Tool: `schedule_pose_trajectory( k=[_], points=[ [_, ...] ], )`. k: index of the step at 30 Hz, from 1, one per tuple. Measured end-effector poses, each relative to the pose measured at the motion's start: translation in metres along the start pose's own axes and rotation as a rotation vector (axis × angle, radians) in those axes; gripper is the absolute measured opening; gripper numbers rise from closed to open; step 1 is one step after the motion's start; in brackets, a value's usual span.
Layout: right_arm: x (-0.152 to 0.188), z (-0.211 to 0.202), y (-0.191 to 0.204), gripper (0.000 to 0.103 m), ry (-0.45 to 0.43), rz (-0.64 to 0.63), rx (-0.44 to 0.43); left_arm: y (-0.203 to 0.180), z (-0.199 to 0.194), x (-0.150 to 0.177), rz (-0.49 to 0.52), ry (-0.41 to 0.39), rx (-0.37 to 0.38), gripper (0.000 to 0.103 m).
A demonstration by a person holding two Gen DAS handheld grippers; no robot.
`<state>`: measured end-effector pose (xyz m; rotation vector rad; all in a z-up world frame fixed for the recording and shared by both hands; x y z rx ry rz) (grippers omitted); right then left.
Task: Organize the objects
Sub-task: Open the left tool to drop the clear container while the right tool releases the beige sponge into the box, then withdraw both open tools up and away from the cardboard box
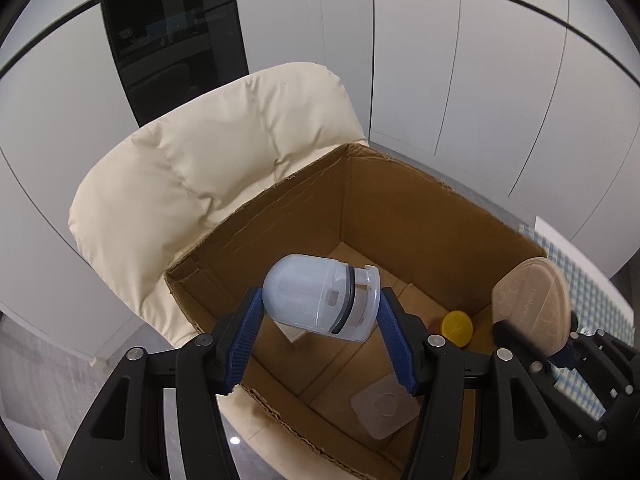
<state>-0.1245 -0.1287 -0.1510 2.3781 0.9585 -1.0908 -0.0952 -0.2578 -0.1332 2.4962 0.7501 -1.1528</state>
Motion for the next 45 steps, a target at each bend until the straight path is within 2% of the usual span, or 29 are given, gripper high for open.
schedule_pose_trajectory(
  k=[1, 2, 3, 7, 24, 45],
  points=[
    [0.0, 0.0, 0.0, 0.076, 0.002, 0.002, 0.0, 0.003, -0.001, -0.001, -0.015, -0.007, -0.003, 0.083],
    [0.0, 0.0, -0.001, 0.091, 0.0, 0.004, 0.016, 0.006, -0.003, -0.002, -0.028, -0.018, -0.004, 0.099],
    [-0.001, -0.003, -0.001, 0.103, -0.024, -0.005, 0.04, 0.008, -0.005, -0.003, -0.036, -0.032, -0.007, 0.103],
    [-0.001, -0.005, -0.001, 0.103, -0.033, -0.02, 0.067, 0.012, -0.014, -0.007, -0.012, -0.082, -0.038, 0.102],
    [0.006, -0.005, -0.007, 0.103, -0.012, 0.001, 0.096, 0.015, -0.009, 0.003, -0.009, -0.033, -0.009, 0.102],
    [0.007, -0.028, -0.013, 0.103, -0.022, 0.03, 0.098, 0.02, -0.028, 0.011, 0.024, -0.034, -0.019, 0.102]
  ],
)
Point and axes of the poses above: each gripper's, at about its wrist camera, not at the fingertips, and z roughly the way its jaws point, y to its left, x to its underside, the point moved 3 cm from there along z, roughly the way its jaws point, and after that the axes turned 12 degrees about -y, right-handed, at the moved point
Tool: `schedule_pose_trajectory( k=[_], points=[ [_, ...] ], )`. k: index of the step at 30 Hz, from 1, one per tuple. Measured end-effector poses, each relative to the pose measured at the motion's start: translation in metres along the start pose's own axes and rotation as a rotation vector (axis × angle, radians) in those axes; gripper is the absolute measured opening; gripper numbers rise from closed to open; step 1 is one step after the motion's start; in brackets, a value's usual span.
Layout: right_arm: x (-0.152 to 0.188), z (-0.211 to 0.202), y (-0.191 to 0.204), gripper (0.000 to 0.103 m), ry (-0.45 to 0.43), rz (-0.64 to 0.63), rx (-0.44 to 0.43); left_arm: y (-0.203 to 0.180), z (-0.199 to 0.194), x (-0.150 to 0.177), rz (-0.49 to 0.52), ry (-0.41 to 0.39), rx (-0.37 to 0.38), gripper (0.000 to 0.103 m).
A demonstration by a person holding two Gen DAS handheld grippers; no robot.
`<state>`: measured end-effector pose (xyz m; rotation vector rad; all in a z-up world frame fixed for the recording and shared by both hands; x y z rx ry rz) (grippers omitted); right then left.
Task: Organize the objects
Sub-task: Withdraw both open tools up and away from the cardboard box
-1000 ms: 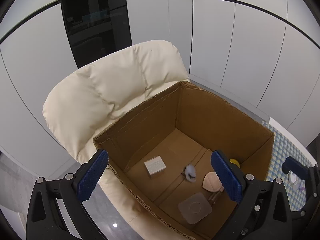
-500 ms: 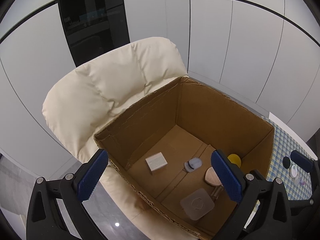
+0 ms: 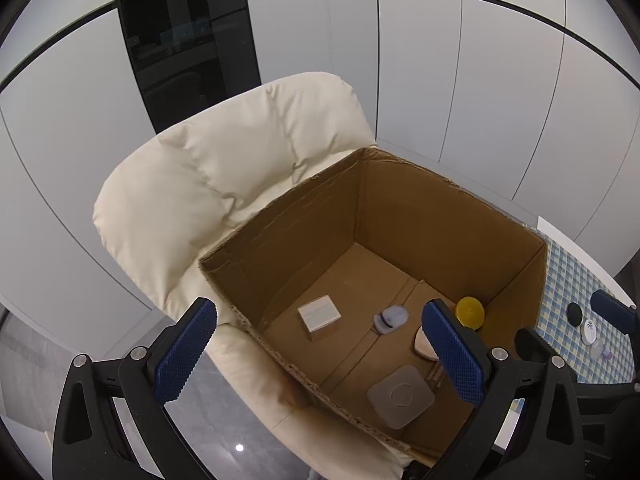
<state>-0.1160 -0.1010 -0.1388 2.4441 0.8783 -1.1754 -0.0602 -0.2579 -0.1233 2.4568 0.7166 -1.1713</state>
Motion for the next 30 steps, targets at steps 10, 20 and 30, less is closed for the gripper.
schedule_pose_trajectory(
  k=[10, 20, 30],
  points=[
    [0.001, -0.026, 0.0, 0.103, -0.013, 0.003, 0.004, 0.007, -0.019, 0.006, 0.012, -0.004, -0.003, 0.102],
    [0.004, -0.059, 0.001, 0.103, -0.032, 0.007, 0.008, 0.01, -0.045, 0.014, 0.019, -0.012, 0.011, 0.102],
    [0.017, -0.092, 0.001, 0.103, -0.04, 0.023, 0.007, 0.018, -0.076, 0.029, 0.028, -0.008, 0.014, 0.102]
  ],
)
Point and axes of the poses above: each gripper's, at about its wrist camera, not at the fingertips, and z roughly the way its jaws point, y to its left, x to its underside, the point moved 3 cm from there along z, roughly the way its jaws point, and after that the axes turned 12 degrees about -y, right-handed, at the moved point
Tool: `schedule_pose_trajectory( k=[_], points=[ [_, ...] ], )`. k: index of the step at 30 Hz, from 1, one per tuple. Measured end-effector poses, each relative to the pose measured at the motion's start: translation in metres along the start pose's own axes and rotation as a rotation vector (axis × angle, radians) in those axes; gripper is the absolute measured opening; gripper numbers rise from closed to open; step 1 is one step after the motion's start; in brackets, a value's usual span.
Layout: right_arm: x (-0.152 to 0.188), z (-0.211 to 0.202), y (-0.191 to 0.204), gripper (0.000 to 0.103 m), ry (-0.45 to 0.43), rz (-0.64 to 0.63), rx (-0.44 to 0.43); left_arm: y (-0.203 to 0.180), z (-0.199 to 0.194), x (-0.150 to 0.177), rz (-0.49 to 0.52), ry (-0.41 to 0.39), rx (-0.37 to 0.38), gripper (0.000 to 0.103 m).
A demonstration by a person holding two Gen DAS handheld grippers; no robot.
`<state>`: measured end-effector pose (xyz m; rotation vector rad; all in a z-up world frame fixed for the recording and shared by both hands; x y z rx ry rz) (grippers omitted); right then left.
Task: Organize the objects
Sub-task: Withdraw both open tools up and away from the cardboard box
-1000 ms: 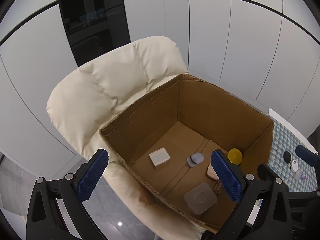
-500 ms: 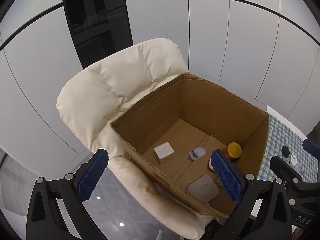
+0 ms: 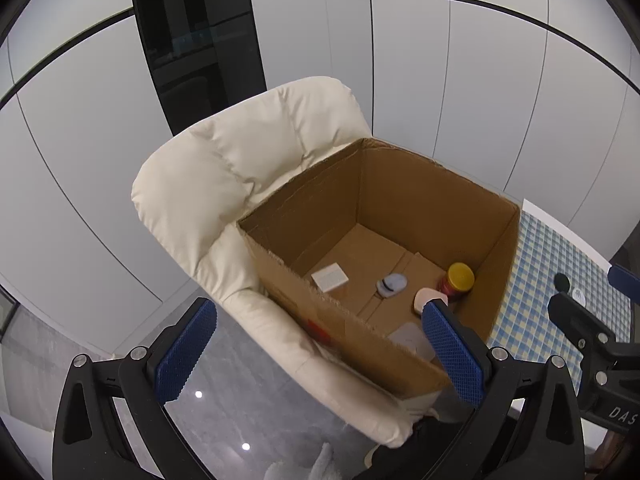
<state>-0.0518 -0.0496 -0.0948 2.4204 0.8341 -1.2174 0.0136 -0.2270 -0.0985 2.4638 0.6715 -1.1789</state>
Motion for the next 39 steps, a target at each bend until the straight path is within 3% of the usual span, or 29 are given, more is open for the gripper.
schedule_pose_trajectory(
  k=[39],
  points=[
    [0.045, -0.09, 0.009, 0.103, -0.003, 0.037, 0.002, 0.0, -0.087, 0.055, 0.045, -0.007, 0.075, 0.102]
  ],
)
Point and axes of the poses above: each gripper's, at about its wrist camera, not at the fingertips, and z roughly the way its jaws point, y to its left, x to its underside, the point moved 3 cm from there along z, roughly the way its jaws point, and after that the axes turned 12 degrees about -y, right-handed, at the moved point
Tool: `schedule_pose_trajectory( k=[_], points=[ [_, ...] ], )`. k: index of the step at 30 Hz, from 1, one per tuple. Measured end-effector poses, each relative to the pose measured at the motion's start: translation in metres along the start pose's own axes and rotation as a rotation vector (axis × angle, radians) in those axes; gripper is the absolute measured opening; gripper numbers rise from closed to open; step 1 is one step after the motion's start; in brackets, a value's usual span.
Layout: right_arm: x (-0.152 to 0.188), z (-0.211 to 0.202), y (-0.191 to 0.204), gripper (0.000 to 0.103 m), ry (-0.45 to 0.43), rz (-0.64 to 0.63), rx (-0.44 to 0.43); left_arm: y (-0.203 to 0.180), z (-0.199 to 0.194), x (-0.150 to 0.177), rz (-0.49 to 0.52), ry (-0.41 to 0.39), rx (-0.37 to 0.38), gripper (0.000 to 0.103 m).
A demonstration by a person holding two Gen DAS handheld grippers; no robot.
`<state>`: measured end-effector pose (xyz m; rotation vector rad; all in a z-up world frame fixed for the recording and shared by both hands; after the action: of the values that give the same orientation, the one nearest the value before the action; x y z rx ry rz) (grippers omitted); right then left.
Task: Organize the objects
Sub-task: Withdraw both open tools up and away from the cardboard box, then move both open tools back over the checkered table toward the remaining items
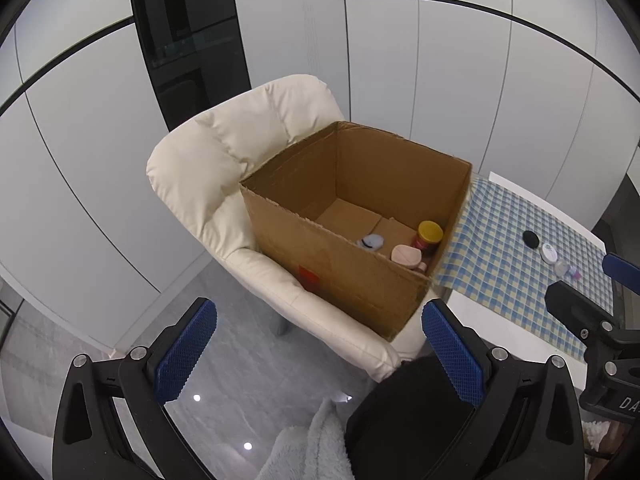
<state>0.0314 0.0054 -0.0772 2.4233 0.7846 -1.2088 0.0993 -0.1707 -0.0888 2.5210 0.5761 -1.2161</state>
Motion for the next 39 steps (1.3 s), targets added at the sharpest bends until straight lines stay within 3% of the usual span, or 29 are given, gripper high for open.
schedule_pose_trajectory(
  k=[19, 39],
  points=[
    [0.027, -0.047, 0.015, 0.103, -0.005, -0.025, 0.013, 0.0, -0.033, 0.023, 0.024, -0.006, 0.037, 0.102],
    [0.033, -0.055, 0.014, 0.103, 0.003, -0.024, 0.021, -0.007, -0.036, 0.026, 0.022, 0.004, 0.066, 0.102]
  ],
)
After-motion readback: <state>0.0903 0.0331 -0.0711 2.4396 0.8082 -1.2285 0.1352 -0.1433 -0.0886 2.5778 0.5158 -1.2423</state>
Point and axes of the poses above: each gripper's, at about its wrist camera, not at the fingertips, and z roughly the way its jaws point, y to its left, x to its underside, the point moved 3 cm from there along z, roughly the way its jaws point, and after that the axes turned 12 degrees about -y, right-handed, at the moved point
